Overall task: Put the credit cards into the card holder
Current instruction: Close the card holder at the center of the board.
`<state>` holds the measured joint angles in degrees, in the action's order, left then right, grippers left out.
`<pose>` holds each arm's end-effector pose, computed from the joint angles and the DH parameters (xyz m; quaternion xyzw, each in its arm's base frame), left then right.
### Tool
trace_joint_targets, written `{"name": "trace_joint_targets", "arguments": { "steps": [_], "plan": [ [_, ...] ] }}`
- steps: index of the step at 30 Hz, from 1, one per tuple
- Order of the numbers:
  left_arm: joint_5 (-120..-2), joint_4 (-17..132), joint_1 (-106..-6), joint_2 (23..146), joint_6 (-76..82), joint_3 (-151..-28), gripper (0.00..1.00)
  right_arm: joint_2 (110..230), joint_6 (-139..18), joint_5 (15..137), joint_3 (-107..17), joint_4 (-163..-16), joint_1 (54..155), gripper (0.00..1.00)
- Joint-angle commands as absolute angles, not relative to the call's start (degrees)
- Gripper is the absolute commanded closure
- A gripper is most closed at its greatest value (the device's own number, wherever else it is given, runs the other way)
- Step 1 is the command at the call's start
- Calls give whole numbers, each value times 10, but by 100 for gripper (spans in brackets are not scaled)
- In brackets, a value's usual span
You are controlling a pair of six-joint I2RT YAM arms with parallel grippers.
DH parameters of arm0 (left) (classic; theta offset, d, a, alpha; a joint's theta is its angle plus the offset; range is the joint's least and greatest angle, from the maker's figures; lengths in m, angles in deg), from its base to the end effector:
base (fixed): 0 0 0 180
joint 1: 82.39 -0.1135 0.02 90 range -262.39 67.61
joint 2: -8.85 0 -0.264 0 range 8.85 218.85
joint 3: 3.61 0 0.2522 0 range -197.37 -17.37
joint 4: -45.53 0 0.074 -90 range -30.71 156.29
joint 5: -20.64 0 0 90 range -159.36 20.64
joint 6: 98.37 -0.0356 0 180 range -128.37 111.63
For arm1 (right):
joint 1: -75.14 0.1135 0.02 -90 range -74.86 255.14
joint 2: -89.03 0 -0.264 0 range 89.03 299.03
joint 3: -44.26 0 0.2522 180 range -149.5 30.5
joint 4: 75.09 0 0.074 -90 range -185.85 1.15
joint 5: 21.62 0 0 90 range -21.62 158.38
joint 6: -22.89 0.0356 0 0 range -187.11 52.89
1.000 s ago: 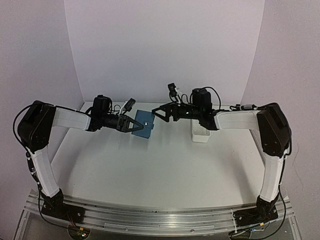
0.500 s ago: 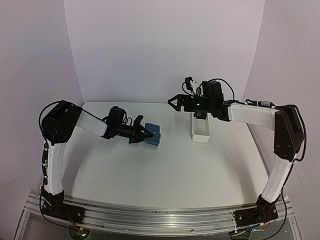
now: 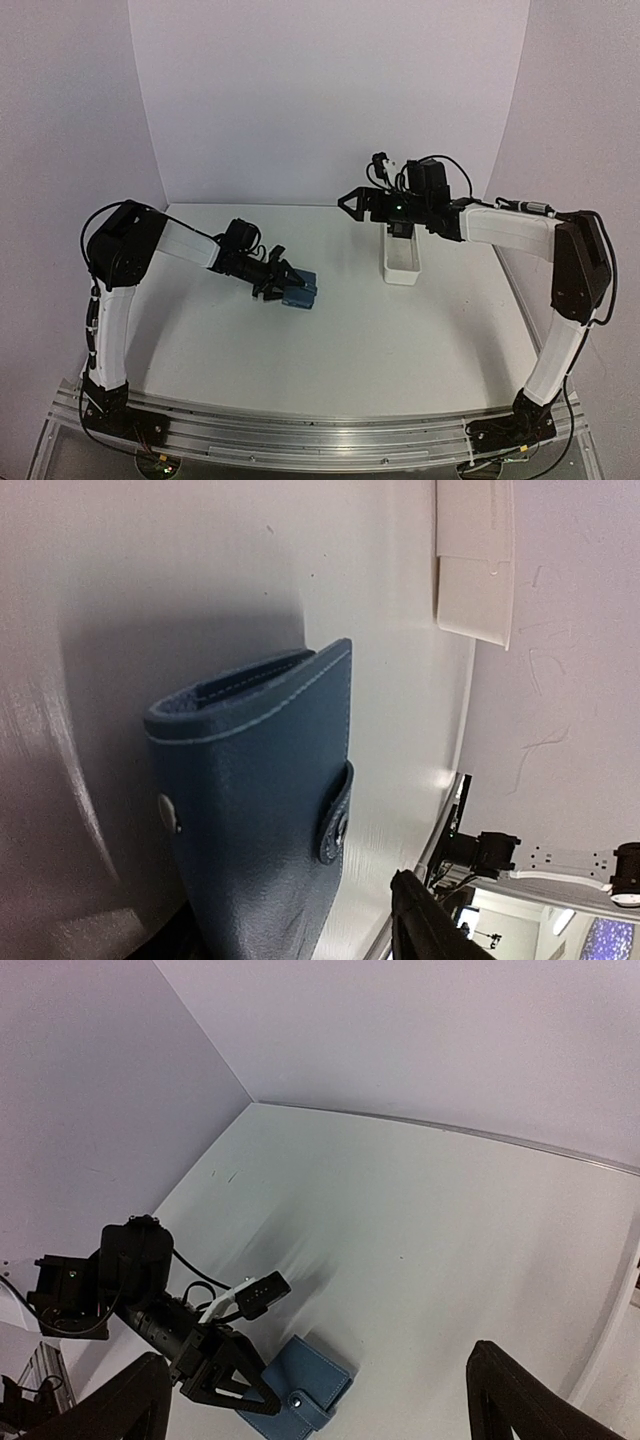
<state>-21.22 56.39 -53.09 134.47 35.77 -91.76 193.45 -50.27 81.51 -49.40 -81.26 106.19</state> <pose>0.3698 -0.2379 0.1017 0.0336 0.8649 -0.4997 0.0324 0.3706 0.2326 0.2905 -0.1663 0.7837 0.3240 0.5032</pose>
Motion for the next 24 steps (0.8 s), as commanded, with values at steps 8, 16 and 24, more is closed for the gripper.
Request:
{"name": "trace_joint_targets", "arguments": {
  "steps": [8,16,24],
  "plan": [
    [-340,829,-526,1321,246,-1007,23,1904,-497,817,-495,-812,1063,2],
    [-307,815,-496,1305,283,-974,24,1913,-493,826,-503,-812,1063,2],
    [-359,849,-512,1306,219,-995,23,1900,-492,821,-493,-812,1063,2]
  ]
}}
